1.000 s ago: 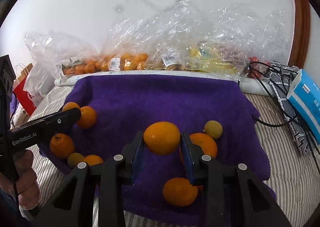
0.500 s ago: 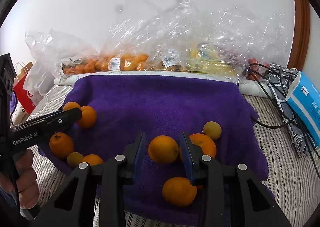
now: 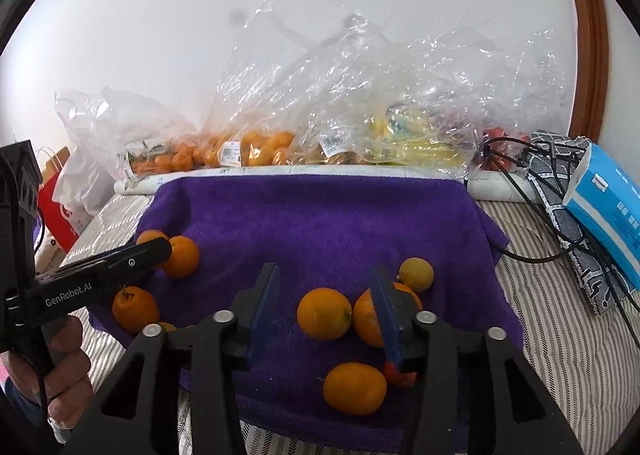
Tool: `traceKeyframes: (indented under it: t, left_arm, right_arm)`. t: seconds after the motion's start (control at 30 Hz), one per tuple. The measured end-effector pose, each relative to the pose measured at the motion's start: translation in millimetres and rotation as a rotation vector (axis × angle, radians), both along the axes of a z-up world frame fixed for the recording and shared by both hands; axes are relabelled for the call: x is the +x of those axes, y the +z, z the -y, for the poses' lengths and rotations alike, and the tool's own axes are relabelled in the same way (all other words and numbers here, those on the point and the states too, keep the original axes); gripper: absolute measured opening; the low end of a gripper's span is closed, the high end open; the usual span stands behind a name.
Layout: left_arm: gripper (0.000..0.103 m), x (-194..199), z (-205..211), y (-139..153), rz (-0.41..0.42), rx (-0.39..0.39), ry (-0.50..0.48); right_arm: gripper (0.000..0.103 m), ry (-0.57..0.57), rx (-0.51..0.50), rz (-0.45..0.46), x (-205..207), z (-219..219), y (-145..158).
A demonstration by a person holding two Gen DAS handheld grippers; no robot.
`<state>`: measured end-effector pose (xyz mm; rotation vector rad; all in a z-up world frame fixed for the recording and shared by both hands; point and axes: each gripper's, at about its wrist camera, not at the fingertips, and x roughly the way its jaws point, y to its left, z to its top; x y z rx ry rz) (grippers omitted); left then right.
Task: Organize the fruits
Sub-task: 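Open both tools to release the oranges onto the towel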
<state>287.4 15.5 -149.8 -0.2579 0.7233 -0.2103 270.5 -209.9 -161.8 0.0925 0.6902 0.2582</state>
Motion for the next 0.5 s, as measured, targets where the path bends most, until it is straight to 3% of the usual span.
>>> traceKeyframes:
  t: [0.13, 0.3, 0.43, 0.5]
  left_arm:
    - [0.054, -3.3, 1.7, 7.7, 0.012, 0.015, 0.002]
    - [0.064, -10.9, 5.3, 29.1, 0.03, 0.027, -0.021]
    - [0.064, -20.9, 10.1, 49.4, 0.02, 0.072, 0.007]
    - [0.064, -34.3, 8.5, 57.5, 0.034, 0.045, 0.0]
  right_arm:
    - [0.065, -0.032, 0.037, 0.015, -1.7, 6.4, 7.9]
    - [0.067, -0.077, 0.062, 0.014, -10.3, 13.0, 31.9]
    - [0.073, -0.103, 0.027, 0.028, -32.6, 11.9, 56.3]
    - [0.075, -0.129, -0.005, 0.049, -51.4, 11.5, 70.3]
